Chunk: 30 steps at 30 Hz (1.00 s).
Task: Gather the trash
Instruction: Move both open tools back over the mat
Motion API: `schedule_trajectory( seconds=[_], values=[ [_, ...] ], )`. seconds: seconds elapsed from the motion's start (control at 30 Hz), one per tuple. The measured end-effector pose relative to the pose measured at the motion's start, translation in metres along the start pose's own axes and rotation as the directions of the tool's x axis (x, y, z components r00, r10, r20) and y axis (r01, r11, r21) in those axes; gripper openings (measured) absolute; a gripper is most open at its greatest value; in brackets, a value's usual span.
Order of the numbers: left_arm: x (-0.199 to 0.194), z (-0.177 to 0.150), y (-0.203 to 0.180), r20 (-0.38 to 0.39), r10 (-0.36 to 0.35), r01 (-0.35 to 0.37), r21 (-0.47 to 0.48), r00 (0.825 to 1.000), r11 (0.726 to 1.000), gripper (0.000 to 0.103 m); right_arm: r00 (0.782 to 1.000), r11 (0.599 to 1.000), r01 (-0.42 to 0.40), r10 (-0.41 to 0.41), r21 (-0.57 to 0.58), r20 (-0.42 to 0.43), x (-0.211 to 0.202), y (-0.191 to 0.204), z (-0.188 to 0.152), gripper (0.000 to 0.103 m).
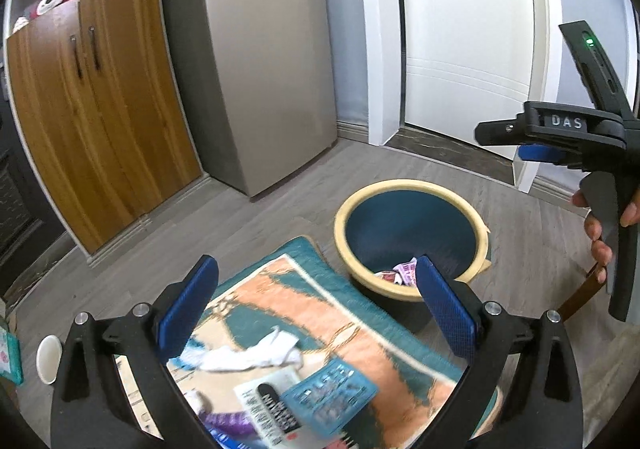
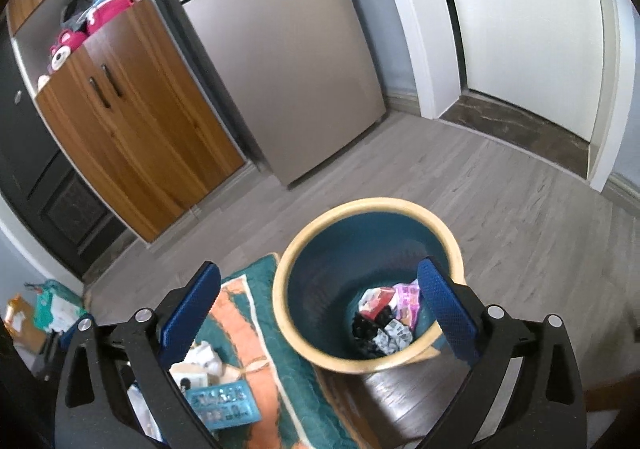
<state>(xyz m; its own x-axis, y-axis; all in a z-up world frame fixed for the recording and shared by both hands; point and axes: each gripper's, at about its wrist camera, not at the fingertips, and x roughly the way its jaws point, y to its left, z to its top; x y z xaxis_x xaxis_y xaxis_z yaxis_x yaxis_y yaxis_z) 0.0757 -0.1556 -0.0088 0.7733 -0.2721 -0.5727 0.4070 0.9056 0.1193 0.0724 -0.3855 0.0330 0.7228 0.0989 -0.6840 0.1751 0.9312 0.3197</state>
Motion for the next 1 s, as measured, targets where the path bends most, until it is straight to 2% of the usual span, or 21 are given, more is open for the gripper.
schedule_trajectory(
  seconds=[0.17,0.4,0.7,0.87,0.93,1.0],
  values=[
    [-0.022,-0.012,0.018,0.000,0.036,-0.036,-0.016,0.999,0.999,0.097,1.000,1.000,-0.024,0.024,-0.003,0.012,-0.020,0.019,-0.012,0.098],
    [-0.053,-0.033,0.053,-0.010,0.094,-0.094,-0.067,0.996,0.993,0.097,0.999,0.995,-0.036,0.038,-0.088,0.017,-0.034,0.062,-0.030,0.098],
    [-0.077,-0.066,0.104,-0.057,0.169,-0.176,-0.160,0.984,0.971,0.097,0.999,0.974,-0.042,0.036,-0.222,-0.031,-0.027,0.110,-0.052,0.098],
    [-0.076,-0.084,0.128,-0.109,0.182,-0.202,-0.226,0.977,0.953,0.097,0.998,0.971,-0.051,0.040,-0.234,-0.053,-0.017,0.125,-0.061,0.098],
    [-0.074,-0.090,0.135,-0.133,0.181,-0.210,-0.249,0.974,0.945,0.097,0.996,0.969,-0.043,0.022,-0.245,-0.089,-0.007,0.131,-0.069,0.098],
    [-0.072,-0.095,0.140,-0.151,0.188,-0.222,-0.255,0.971,0.941,0.097,0.992,0.971,-0.065,0.037,-0.231,-0.122,0.002,0.138,-0.073,0.098]
  ],
)
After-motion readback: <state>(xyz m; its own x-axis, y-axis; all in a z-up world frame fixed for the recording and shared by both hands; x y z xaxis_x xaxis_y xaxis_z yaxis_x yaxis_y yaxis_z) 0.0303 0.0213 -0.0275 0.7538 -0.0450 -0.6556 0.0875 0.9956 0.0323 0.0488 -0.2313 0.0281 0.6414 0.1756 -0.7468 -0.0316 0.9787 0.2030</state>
